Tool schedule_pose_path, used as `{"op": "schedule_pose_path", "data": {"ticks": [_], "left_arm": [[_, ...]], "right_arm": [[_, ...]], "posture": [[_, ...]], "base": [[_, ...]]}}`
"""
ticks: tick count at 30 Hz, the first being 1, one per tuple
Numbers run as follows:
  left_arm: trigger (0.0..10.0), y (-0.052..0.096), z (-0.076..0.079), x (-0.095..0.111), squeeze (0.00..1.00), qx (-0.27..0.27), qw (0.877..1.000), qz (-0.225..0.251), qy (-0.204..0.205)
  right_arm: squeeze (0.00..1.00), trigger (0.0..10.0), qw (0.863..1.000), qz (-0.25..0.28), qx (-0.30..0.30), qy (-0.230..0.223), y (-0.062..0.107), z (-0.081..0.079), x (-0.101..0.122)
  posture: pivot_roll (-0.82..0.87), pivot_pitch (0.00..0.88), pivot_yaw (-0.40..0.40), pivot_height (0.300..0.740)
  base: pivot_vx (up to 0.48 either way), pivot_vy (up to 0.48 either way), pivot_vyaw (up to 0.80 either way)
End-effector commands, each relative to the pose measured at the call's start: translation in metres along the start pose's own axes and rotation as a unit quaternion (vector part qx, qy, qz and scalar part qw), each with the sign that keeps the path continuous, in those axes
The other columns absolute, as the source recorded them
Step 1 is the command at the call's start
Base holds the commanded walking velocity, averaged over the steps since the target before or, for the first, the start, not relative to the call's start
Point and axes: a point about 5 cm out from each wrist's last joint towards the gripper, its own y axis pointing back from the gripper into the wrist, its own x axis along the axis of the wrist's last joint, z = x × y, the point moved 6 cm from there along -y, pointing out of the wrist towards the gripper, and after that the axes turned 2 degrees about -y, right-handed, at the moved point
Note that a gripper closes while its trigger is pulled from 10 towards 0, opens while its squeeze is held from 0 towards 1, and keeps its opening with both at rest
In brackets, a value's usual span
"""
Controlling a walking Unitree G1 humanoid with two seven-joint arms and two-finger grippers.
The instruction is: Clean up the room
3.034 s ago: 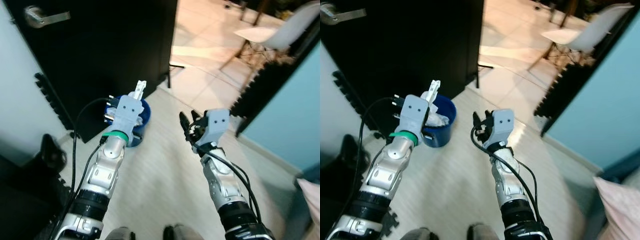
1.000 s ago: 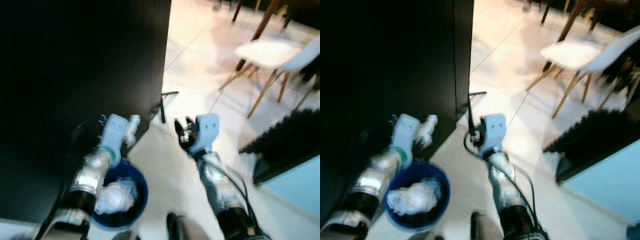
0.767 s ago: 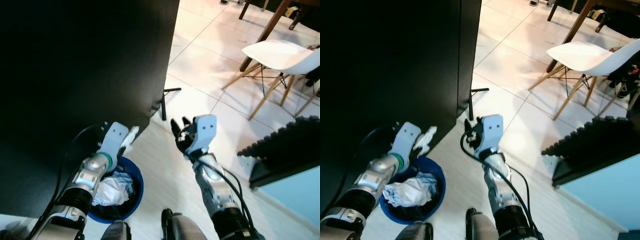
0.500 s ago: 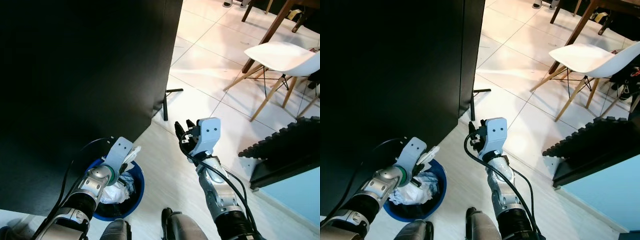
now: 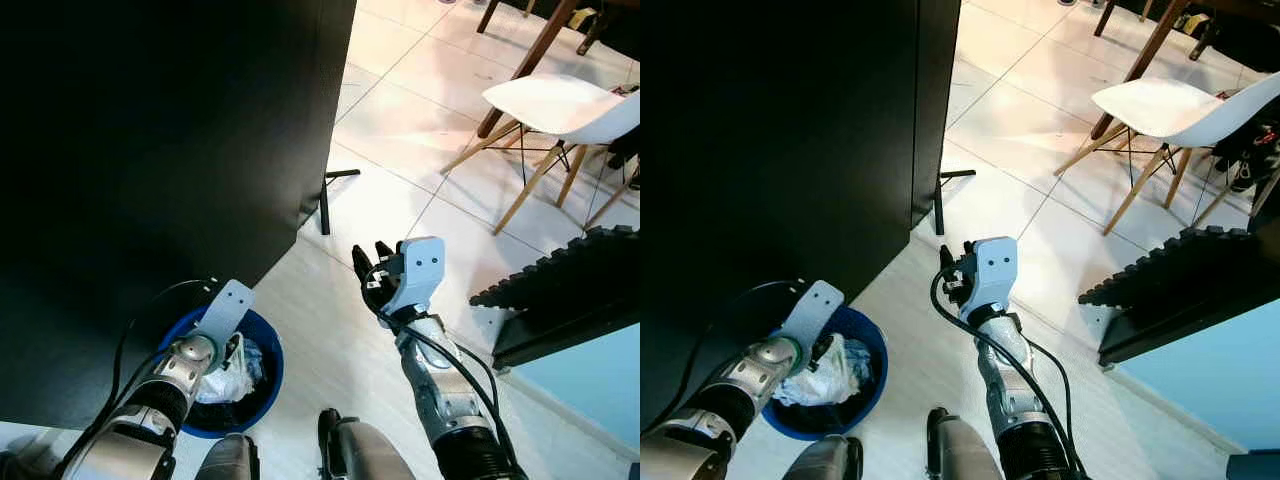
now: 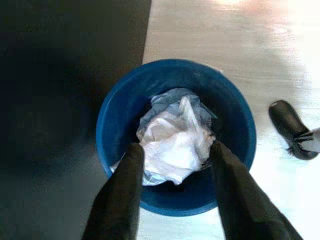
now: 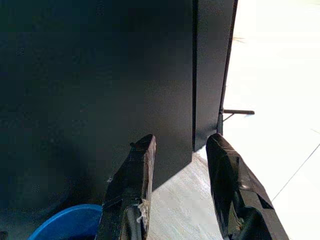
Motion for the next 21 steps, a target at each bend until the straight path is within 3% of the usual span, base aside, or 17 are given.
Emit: {"op": "schedule_pose_path", "data": {"ticks": [1,2,4,5,7,8,10,11,12,13,15,16,19,21], "left_arm": [[10.0,0.0,0.001,-0.009,1.0,0.0,1.0,-0.014,0.0],[10.0,0.0,-0.001,-0.007,0.83,0.003,1.0,-0.011,0.005],[10.0,0.0,-0.002,-0.006,0.83,0.004,1.0,-0.009,0.009],[10.0,0.0,-0.006,0.0,0.0,0.012,1.0,0.005,0.011],[10.0,0.0,-0.006,0.0,0.0,0.012,1.0,0.005,0.011],[10.0,0.001,-0.012,0.017,0.0,0.023,0.998,0.049,0.011],[10.0,0.003,-0.013,0.026,0.0,0.026,0.997,0.072,0.011],[10.0,0.011,-0.017,0.051,0.0,0.034,0.989,0.138,0.029],[10.0,0.011,-0.017,0.051,0.0,0.034,0.989,0.138,0.029],[10.0,0.019,-0.02,0.067,0.0,0.04,0.981,0.185,0.041],[10.0,0.041,-0.028,0.097,0.0,0.056,0.957,0.252,0.132],[10.0,0.041,-0.028,0.097,0.0,0.056,0.957,0.252,0.132],[10.0,0.062,-0.038,0.122,0.0,0.093,0.929,0.299,0.197],[10.0,0.068,-0.04,0.131,0.0,0.114,0.922,0.315,0.196]], "right_arm": [[0.0,10.0,1.0,-0.011,-0.002,-0.003,0.002,0.001,-0.005],[0.0,10.0,1.0,-0.01,-0.001,-0.003,0.001,0.001,-0.005],[0.0,10.0,1.0,-0.01,-0.001,-0.003,0.001,0.0,-0.005],[0.0,10.0,1.0,-0.01,-0.001,-0.003,0.001,0.0,-0.005],[0.0,10.0,1.0,-0.01,-0.001,-0.003,0.001,0.0,-0.005],[0.0,10.0,1.0,-0.01,0.0,-0.004,0.001,0.0,-0.004],[0.0,10.0,1.0,-0.01,0.0,-0.004,0.002,0.0,-0.004],[0.0,10.0,1.0,-0.014,0.007,-0.007,0.004,-0.001,-0.006],[0.0,10.0,1.0,-0.014,0.007,-0.007,0.004,-0.001,-0.006],[0.0,10.0,1.0,-0.017,0.012,-0.009,0.006,-0.002,-0.007],[0.0,10.0,0.999,-0.029,0.022,-0.011,0.01,-0.004,-0.015],[0.0,10.0,0.999,-0.029,0.022,-0.011,0.01,-0.004,-0.015],[0.0,10.0,0.995,-0.085,0.06,0.005,0.016,-0.015,-0.039],[0.0,10.0,0.99,-0.115,0.08,0.02,0.021,-0.019,-0.054]], "posture": [[-0.02,0.157,-0.011,0.74],[-0.02,0.154,-0.01,0.74],[-0.02,0.154,-0.01,0.74],[-0.02,0.15,-0.009,0.74],[-0.02,0.15,-0.009,0.74],[-0.02,0.145,-0.004,0.74],[-0.02,0.145,-0.004,0.74],[-0.01,0.134,0.001,0.74],[-0.01,0.134,0.001,0.74],[-0.01,0.132,0.001,0.74],[0.0,0.122,0.0,0.74],[0.0,0.122,0.0,0.74],[0.0,0.104,-0.008,0.74],[0.0,0.09,-0.015,0.74]], "base": [[0.0,0.0,0.0],[0.0,0.0,0.0],[0.0,0.0,0.0],[0.0,0.0,0.0],[0.0,0.0,0.0],[0.0,0.0,0.0],[0.0,0.0,0.0],[0.0,0.0,0.0],[0.0,0.0,0.0],[0.0,0.0,0.0],[0.0,0.0,0.0],[0.0,0.0,0.0],[0.0,0.0,0.0],[0.0,0.0,0.0]]}}
